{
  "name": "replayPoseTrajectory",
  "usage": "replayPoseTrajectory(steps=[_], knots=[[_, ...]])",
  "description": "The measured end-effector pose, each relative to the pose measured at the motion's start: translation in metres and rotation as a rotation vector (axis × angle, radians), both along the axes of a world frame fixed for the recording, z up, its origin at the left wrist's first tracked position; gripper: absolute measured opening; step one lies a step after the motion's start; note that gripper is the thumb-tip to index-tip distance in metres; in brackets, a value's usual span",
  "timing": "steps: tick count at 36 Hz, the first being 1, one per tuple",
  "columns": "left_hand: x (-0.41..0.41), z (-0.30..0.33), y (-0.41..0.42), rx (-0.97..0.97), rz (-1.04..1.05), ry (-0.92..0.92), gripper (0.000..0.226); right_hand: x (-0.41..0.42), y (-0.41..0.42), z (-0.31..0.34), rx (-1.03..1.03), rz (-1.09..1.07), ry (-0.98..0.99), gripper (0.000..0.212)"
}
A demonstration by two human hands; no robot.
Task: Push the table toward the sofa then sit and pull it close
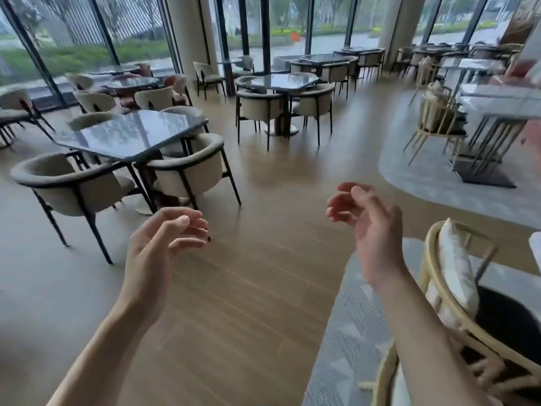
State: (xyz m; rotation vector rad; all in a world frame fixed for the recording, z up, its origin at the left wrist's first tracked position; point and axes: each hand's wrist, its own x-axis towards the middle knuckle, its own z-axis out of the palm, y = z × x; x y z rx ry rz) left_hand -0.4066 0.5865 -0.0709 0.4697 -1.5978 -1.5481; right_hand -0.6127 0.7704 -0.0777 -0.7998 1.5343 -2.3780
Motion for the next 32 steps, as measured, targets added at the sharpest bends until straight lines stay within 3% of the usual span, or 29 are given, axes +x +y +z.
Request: replayPoseTrajectory(steps=[5,16,26,32], knots=[[-0.083,0.019,-0.111,-0.04,-0.027,-0.012,0.025,-0.08,-0.106,0.012,-0.027,-0.014,0.002,0.023],[-0.305,0.016,-0.27,0.038,-0.239,0.072,0.023,-0.248,-0.221,0.043,0.078,-0.199,0.073,0.024],[-0.545,0.013,-0.362,0.163,-0.55,0.086,0.026,-0.393,-0.291,0.044,0.056,-0.534,0.008,0.023],[-0.672,0.031,-0.387,0.14,-0.715,0.061,0.022,-0.469,-0.309,0.05,0.062,-0.682,-0.013,0.022]])
